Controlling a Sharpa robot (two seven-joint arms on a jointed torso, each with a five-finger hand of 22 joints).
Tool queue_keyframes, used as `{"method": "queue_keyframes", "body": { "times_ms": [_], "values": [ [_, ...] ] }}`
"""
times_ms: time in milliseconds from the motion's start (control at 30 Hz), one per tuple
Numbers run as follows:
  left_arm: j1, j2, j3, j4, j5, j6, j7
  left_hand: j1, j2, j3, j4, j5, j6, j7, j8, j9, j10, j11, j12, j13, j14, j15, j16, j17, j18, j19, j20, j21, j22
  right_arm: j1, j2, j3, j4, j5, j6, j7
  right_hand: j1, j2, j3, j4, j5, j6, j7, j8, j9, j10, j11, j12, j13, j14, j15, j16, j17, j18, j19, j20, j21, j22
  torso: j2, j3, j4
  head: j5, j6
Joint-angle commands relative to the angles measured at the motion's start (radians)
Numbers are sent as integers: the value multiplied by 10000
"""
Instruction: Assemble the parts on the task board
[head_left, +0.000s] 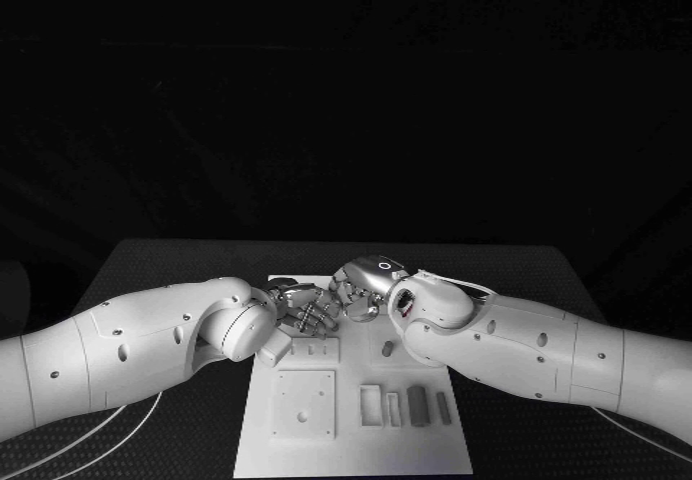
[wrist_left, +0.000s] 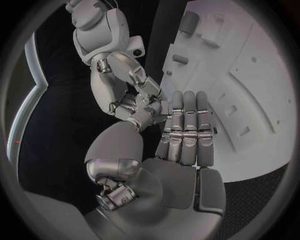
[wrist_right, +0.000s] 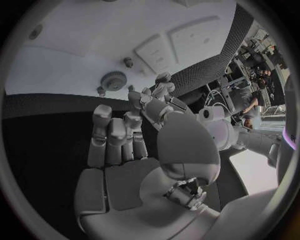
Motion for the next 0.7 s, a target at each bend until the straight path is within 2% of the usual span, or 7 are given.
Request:
{"method": "queue_keyframes", "body": {
  "times_ms": [33,367,467,533,700],
  "values": [
    [-1,-17,7,7,-21,-32,212,48,139,87,-5,2,66,0,60,24,65,-11,44,19,70,17,26,20,-143,81,-13,19,23,-17,-28,0,18,45,150,34,-52,35,22,22,-39,846,767,25,85,73,21,-45,-12,65,-12,-21,-9,151,25,-21,45,139,0,-4,2,12,22],
    [-3,-66,7,-24,-70,-59,216,68,157,124,-49,20,87,-15,75,49,74,-19,49,29,74,12,31,39,-145,88,-20,26,48,-18,-87,0,29,397,218,172,-102,-18,18,34,-38,771,800,-44,71,24,53,-108,-29,27,-2,-80,-36,151,-14,-7,-6,121,0,-2,-2,12,-8],
    [-3,-76,7,-23,-71,-55,216,71,157,129,-62,20,91,-17,78,55,79,-21,51,32,78,11,34,44,-146,92,-22,29,56,-18,-109,-1,18,534,217,197,-138,-110,-2,44,-43,656,848,-127,53,-19,97,-158,-44,-10,20,-127,-56,151,-46,0,-54,104,-2,-4,-5,15,-5],
    [-3,-78,7,-20,-71,-41,218,74,162,135,-69,22,95,-19,81,61,83,-23,54,34,81,9,36,48,-146,96,-24,33,62,-22,-127,-1,23,538,269,206,-222,-247,-56,82,-46,398,934,-284,4,-31,173,-177,-47,-23,68,-147,-65,151,-44,7,-81,93,-1,0,-1,13,-4],
    [-5,-89,7,-21,-71,-23,239,77,158,144,-92,43,105,-25,89,74,94,-27,60,41,91,5,43,59,-147,104,-27,40,78,-38,-166,-1,11,654,361,321,-345,-458,-137,191,-51,289,997,-358,3,-21,238,-175,-40,-11,139,-149,-66,151,-11,18,-102,83,0,0,-5,18,27]
  ]
}}
